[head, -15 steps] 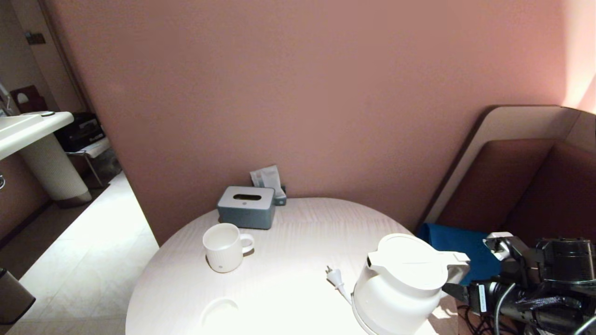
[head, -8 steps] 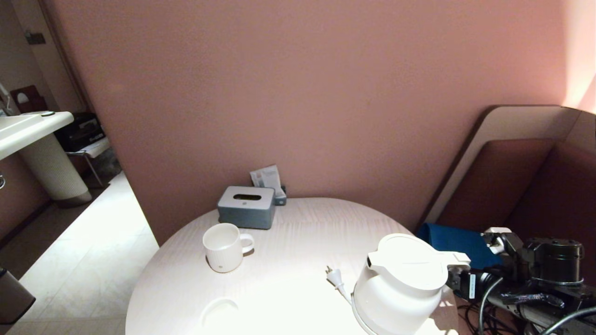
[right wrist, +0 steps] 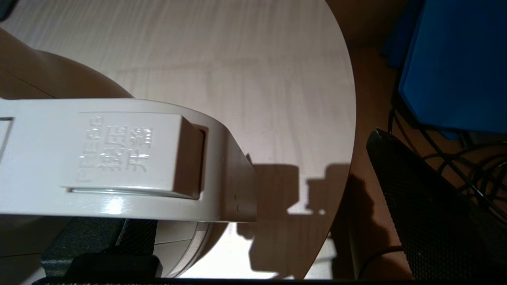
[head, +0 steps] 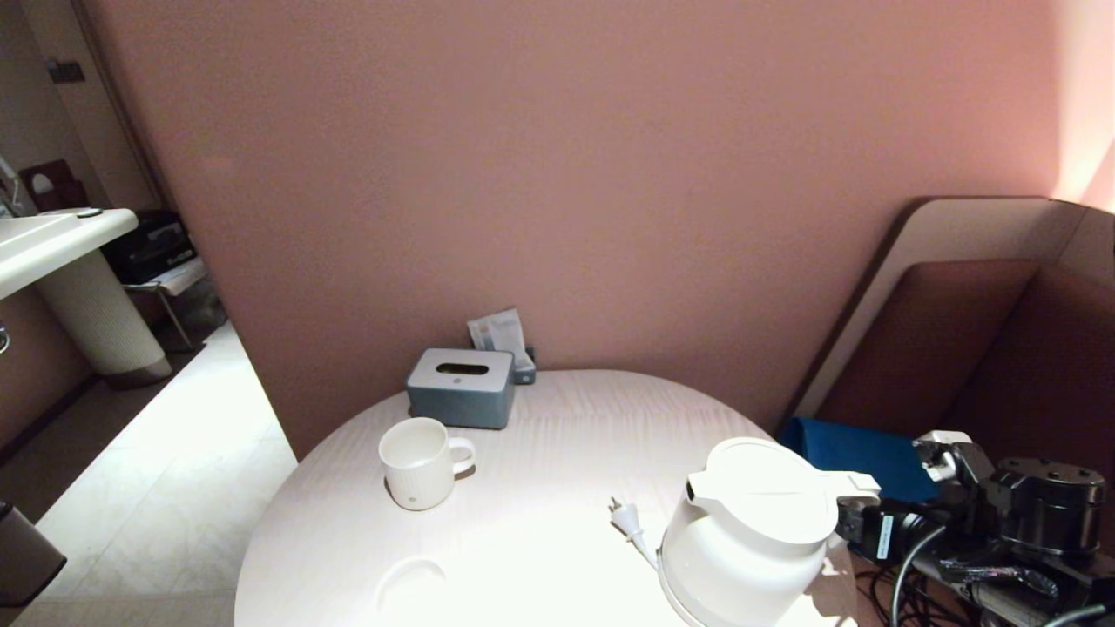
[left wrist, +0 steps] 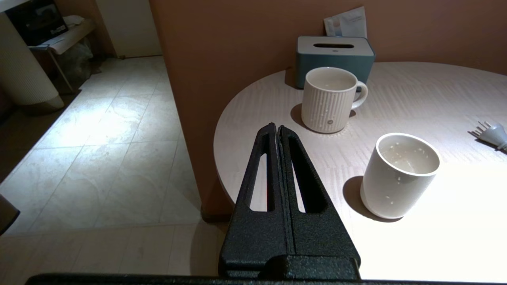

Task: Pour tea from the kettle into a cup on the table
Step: Pick up the kettle

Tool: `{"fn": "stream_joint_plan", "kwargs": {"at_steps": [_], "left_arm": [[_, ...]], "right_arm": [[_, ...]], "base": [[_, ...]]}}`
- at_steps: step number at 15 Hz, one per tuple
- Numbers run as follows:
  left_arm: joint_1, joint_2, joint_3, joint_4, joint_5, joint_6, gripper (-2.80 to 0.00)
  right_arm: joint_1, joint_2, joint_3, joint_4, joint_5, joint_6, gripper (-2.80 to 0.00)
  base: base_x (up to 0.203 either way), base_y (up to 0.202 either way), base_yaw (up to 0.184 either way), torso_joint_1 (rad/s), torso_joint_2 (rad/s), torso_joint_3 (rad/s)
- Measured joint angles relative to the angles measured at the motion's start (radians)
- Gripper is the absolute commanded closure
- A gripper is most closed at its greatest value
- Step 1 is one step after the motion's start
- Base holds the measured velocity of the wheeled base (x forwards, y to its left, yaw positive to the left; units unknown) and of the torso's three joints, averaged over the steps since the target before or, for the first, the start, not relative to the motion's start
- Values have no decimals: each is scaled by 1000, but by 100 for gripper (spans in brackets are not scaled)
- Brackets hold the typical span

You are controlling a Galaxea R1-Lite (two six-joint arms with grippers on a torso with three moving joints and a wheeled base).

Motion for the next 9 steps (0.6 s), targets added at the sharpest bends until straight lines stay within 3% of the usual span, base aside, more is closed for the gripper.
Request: {"fn": "stream_joint_plan", "kwargs": {"at_steps": [9], "left_arm": [[0,0,0,0,0,0,0]], "right_arm": [[0,16,8,-36,0,0,-280]], "base": [[0,0,0,0,0,0]]}}
